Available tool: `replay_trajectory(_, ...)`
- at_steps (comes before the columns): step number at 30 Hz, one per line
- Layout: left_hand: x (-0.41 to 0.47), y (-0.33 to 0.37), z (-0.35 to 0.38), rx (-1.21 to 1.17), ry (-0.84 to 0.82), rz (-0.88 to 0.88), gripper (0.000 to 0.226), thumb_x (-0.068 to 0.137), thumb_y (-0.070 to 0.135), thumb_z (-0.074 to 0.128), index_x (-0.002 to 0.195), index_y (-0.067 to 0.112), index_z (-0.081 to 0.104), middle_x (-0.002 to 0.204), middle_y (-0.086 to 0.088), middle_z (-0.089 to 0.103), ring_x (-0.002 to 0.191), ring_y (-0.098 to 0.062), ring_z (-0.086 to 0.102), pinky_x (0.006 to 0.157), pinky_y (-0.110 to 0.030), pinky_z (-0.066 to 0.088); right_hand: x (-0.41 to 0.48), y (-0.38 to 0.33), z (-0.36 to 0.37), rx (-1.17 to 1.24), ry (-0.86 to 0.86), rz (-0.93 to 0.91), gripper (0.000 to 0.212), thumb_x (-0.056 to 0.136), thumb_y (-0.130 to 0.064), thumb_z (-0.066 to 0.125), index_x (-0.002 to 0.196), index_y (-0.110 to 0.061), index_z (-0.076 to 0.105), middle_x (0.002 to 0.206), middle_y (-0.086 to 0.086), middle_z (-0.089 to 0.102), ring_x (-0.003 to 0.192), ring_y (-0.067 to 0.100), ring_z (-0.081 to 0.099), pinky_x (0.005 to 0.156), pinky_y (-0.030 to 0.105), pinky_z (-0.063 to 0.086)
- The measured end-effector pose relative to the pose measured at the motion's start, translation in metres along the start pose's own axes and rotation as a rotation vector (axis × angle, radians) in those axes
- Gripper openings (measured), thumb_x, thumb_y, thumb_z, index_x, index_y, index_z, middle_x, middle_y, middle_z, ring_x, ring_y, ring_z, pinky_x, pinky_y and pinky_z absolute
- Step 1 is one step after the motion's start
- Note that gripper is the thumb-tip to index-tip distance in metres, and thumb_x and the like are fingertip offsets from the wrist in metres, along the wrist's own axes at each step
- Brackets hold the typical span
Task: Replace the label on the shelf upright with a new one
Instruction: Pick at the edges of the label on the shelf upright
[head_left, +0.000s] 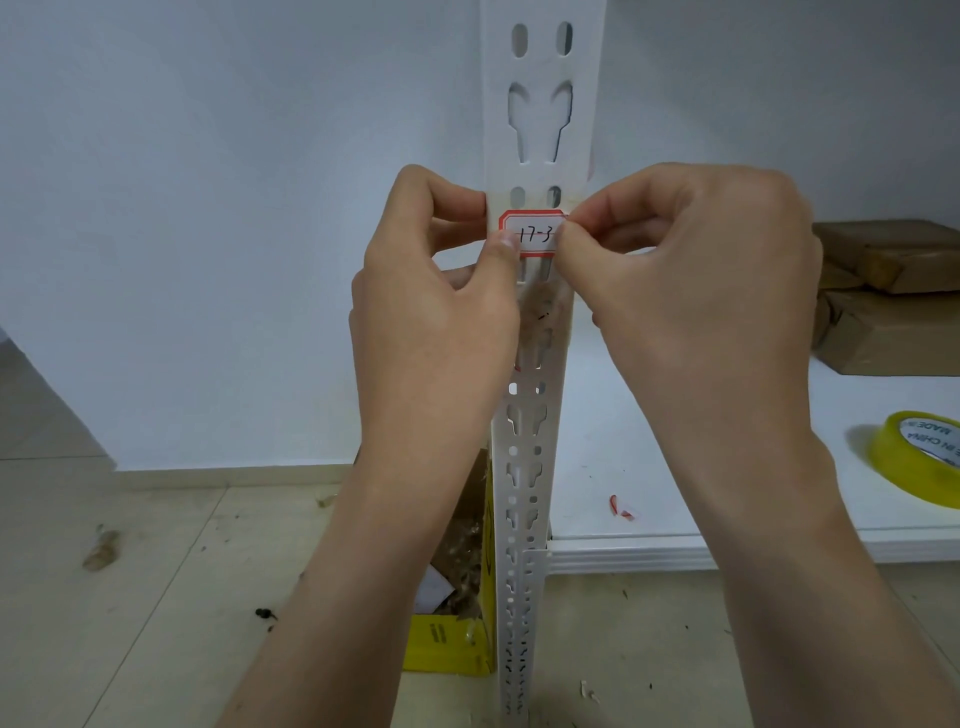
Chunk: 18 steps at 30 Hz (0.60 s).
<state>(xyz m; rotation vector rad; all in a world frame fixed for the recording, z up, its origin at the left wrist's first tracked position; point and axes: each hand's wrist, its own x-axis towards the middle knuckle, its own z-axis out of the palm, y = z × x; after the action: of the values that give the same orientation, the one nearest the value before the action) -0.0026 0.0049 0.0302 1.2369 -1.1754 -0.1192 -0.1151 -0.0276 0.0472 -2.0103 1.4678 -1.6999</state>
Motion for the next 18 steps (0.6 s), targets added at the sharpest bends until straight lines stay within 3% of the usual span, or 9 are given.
replay_trajectory(11, 0.0006, 0.0002, -0.0007, 0.003, -0.003, 0.005, 0.025, 0.099, 0.027, 0.069, 0.089, 0.037, 0.048, 0.109, 0.018, 0.073, 0.091, 0.015, 0.068, 0.069, -0.020, 0.061, -0.0017, 0.0058, 0.0007, 0.052, 0.022, -0.056, 0.007, 0.086, -0.035, 0.074, 0.081, -0.030, 0.074, 0.079, -0.008, 0.074, 0.073, 0.027, 0.071, 0.066, 0.044, 0.061)
replay_trajectory(18, 0.0008, 0.0003, -0.0009, 0.010, -0.008, -0.010, 0.026, 0.100, 0.027, 0.069, 0.088, 0.038, 0.048, 0.110, 0.019, 0.073, 0.092, 0.017, 0.066, 0.069, -0.017, 0.061, -0.0014, 0.0066, 0.0012, 0.056, 0.044, -0.073, 0.006, 0.088, -0.038, 0.072, 0.086, -0.033, 0.073, 0.080, -0.010, 0.074, 0.072, 0.024, 0.071, 0.066, 0.042, 0.061)
